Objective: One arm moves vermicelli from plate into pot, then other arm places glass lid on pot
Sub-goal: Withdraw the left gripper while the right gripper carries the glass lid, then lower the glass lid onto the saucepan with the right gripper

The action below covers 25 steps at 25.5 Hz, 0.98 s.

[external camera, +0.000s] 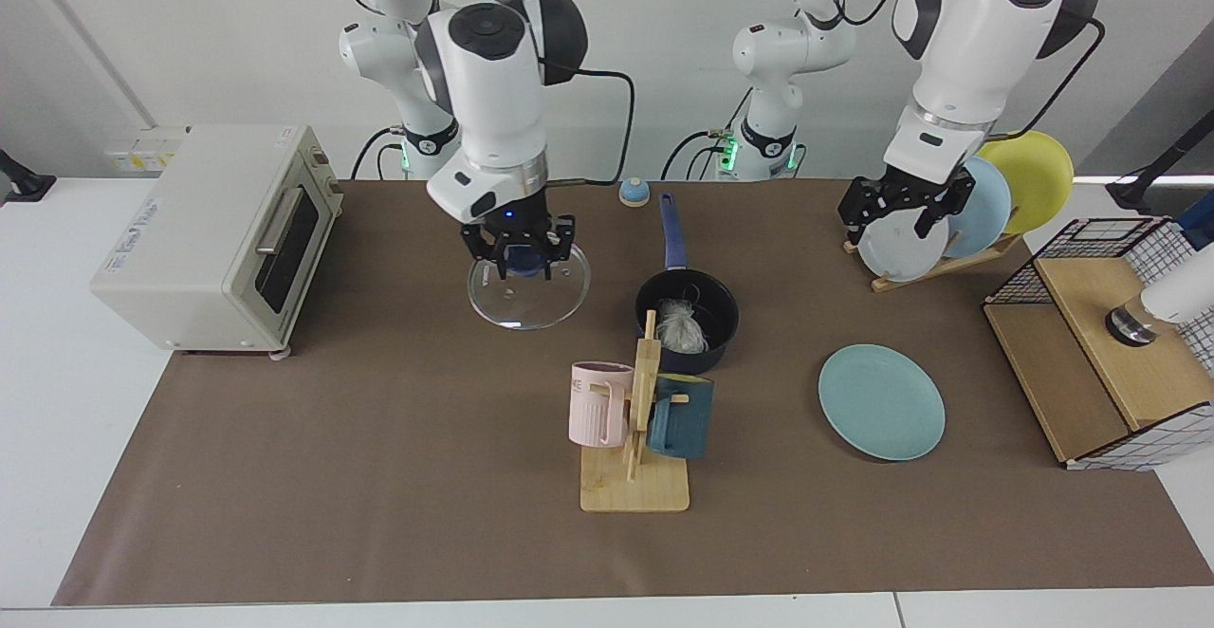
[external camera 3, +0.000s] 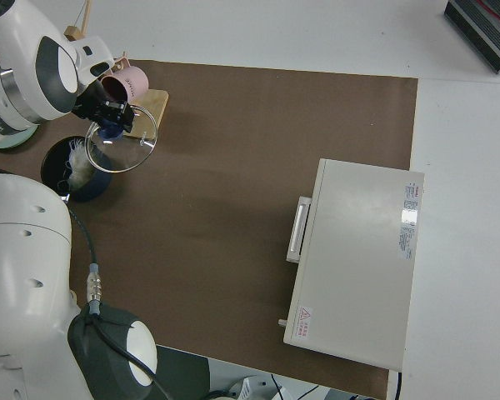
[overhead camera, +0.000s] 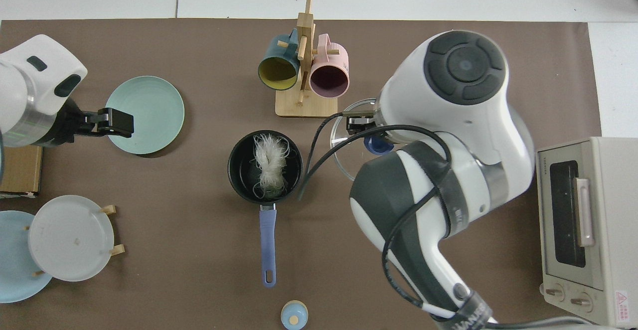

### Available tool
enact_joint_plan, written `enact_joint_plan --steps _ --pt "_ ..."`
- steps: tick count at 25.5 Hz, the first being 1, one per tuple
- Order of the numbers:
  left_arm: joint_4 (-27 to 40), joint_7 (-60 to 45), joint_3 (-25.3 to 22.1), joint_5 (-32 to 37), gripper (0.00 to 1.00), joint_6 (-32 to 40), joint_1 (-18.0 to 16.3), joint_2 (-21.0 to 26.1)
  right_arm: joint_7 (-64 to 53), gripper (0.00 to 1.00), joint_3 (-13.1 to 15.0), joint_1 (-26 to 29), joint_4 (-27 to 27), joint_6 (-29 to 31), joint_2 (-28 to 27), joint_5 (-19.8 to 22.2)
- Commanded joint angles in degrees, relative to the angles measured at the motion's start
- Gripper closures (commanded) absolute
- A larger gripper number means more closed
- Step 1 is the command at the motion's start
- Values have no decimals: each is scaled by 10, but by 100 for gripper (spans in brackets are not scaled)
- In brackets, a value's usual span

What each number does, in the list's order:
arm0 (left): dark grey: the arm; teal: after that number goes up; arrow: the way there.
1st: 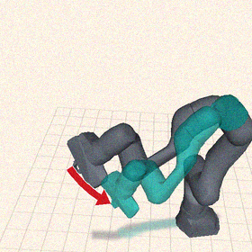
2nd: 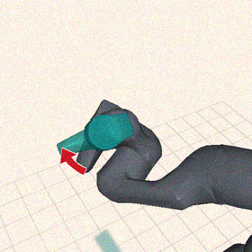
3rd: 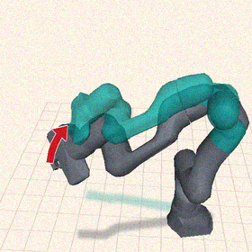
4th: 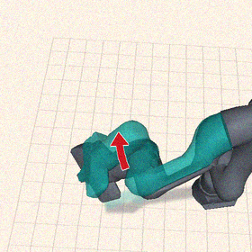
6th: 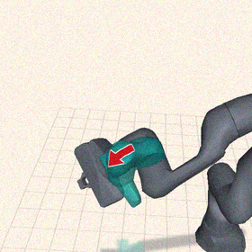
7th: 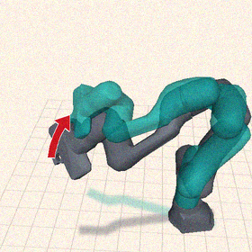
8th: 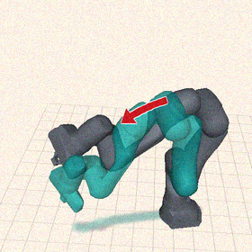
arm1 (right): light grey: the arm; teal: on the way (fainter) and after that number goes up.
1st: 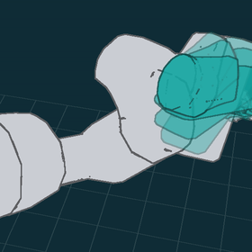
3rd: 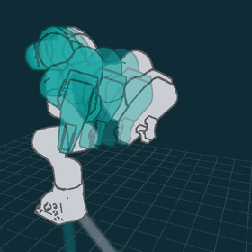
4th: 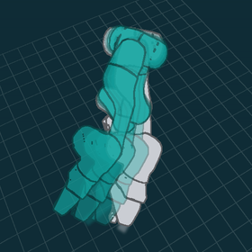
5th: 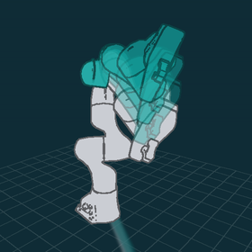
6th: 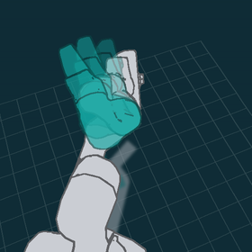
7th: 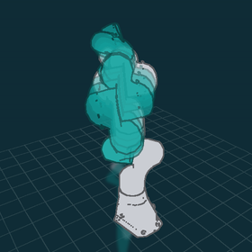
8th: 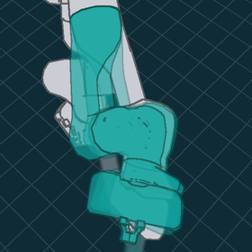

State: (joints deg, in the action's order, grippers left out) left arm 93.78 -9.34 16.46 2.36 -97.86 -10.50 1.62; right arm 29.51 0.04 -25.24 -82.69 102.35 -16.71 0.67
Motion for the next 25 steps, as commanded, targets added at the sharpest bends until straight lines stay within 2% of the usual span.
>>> enact_joint_plan --steps 1,5,9,17,25 --pt "-8 16 8 -22 0 13 -40 -5 63 100 10 -48 147 -43 -116 4" --pt "-8 15 8 -22 0 12 -41 -5 99 100 16 -92 225 -45 -192 15" --pt "-8 16 3 -22 0 15 -44 -7 122 100 25 -123 271 -45 -234 16" --pt "-8 16 -5 -22 0 17 -47 -7 122 100 24 -141 278 -35 -237 15" --pt "-10 34 -68 -30 0 22 -4 -7 122 100 22 -156 279 0 -264 15"
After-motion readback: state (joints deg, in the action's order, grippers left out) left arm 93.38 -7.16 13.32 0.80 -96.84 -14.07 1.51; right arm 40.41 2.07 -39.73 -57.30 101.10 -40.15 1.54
